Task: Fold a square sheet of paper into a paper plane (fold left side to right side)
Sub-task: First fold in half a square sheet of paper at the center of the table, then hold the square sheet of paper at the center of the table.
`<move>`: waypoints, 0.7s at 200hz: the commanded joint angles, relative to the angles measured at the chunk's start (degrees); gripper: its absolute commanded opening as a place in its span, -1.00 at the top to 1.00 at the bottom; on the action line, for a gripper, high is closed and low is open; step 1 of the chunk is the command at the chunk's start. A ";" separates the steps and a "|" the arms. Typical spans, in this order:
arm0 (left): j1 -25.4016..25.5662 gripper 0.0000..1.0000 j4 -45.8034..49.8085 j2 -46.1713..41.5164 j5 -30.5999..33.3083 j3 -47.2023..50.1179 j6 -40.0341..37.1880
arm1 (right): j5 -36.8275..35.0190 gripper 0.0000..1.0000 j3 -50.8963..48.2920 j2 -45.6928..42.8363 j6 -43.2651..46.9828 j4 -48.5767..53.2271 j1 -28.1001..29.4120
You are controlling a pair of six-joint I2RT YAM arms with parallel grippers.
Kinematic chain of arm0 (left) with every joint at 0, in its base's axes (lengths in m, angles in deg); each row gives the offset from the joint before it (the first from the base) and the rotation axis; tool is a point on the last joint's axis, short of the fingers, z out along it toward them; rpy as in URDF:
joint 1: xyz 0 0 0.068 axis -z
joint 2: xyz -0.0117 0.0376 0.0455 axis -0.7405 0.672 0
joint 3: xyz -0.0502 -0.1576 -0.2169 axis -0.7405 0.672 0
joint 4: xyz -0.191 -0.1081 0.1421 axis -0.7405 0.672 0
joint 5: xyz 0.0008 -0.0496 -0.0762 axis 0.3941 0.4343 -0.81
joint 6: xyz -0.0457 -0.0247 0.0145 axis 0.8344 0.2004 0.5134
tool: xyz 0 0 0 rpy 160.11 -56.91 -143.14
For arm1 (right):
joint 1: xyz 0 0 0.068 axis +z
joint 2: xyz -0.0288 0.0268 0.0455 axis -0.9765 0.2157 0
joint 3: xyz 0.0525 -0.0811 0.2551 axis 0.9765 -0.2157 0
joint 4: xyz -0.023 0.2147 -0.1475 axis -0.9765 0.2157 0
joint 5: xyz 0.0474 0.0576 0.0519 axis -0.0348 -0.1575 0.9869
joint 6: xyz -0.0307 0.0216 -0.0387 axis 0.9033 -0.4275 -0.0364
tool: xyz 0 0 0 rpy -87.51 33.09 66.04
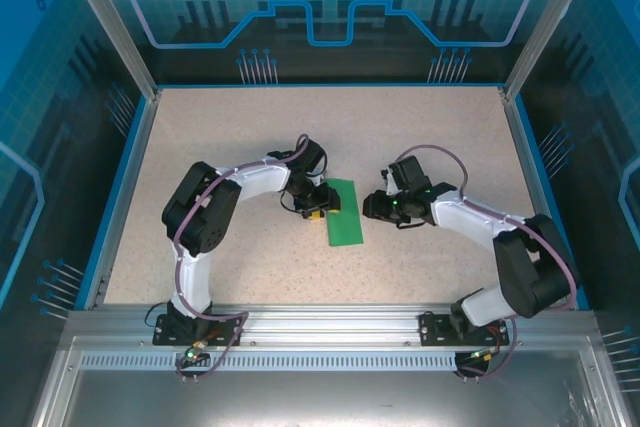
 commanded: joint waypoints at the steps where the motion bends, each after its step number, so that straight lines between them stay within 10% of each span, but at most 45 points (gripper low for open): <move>1: 2.55 0.02 -2.10 6.02 3.28 1.36 -1.72 | 2.68 0.41 1.91 2.37 -1.41 -2.00 1.54; 140: 2.53 0.03 -2.01 5.94 3.42 1.35 -1.90 | 1.24 0.52 9.46 15.88 -1.45 2.16 5.95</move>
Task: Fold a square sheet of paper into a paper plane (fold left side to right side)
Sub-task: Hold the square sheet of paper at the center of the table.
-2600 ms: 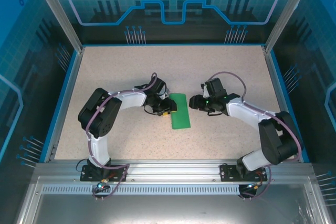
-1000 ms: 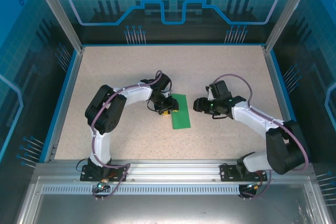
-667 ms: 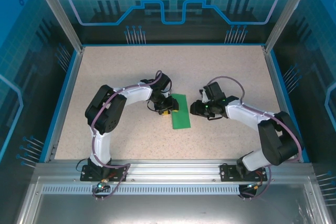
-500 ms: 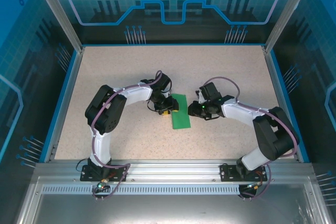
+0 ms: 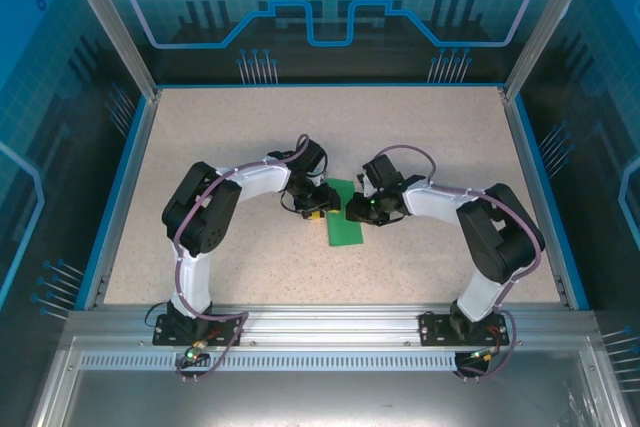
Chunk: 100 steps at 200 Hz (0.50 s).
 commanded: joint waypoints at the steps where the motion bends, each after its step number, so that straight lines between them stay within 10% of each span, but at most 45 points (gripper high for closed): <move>1: 2.37 0.03 -2.12 5.94 3.05 1.42 -1.88 | -1.11 0.52 1.77 2.16 -0.22 2.94 0.86; 100: 1.76 -0.09 -0.55 -3.19 6.38 2.39 -2.91 | -2.09 0.52 1.34 5.07 0.27 4.96 1.11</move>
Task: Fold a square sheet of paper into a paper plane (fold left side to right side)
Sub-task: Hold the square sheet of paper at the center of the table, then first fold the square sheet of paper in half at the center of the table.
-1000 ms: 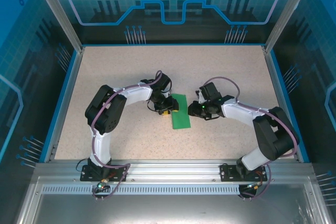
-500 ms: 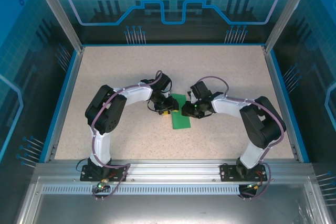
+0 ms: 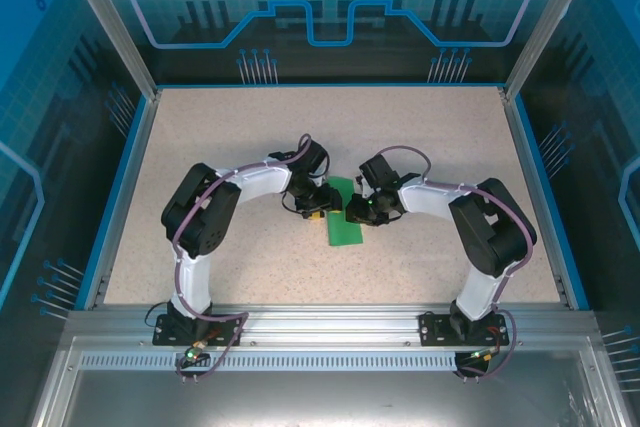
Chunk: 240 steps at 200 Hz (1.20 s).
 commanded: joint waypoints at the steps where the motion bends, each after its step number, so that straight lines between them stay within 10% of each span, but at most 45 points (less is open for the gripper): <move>1: 0.71 -0.10 -0.37 -2.15 4.34 2.25 -2.27 | -1.04 0.52 -0.47 2.28 0.27 2.96 0.90; 40: -0.19 -0.20 -2.57 -10.83 4.78 4.66 -2.50 | -1.04 0.52 -0.81 2.46 0.29 3.17 0.86; 123: 0.09 0.33 -14.39 -5.48 -9.53 6.22 -0.26 | -0.66 0.52 -0.43 2.90 0.43 3.26 1.10; 240: -2.23 0.33 -12.66 -0.06 -3.39 9.54 -2.43 | -1.00 0.52 0.64 3.99 2.13 6.86 1.34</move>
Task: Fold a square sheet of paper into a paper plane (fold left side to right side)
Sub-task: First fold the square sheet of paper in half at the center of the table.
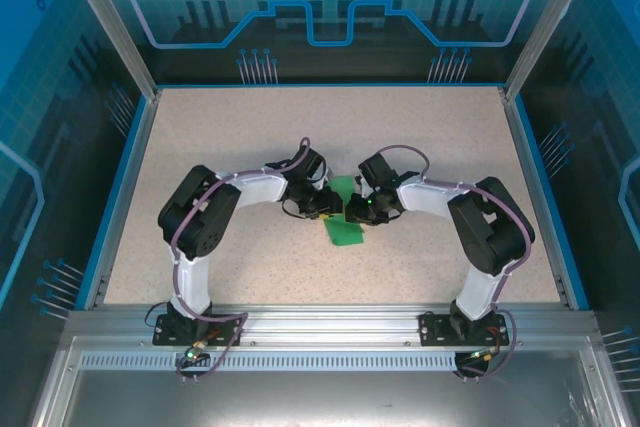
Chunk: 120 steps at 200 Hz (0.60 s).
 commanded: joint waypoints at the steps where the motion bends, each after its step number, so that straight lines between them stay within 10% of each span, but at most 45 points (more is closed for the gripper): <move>1: -1.47 0.33 1.41 1.11 2.14 2.27 -1.33 | -0.98 0.52 -0.59 3.15 1.23 5.22 1.30; 120: -5.19 0.27 -4.84 -14.99 -1.52 10.71 -3.27 | 1.48 0.52 -1.78 2.33 0.46 2.13 1.29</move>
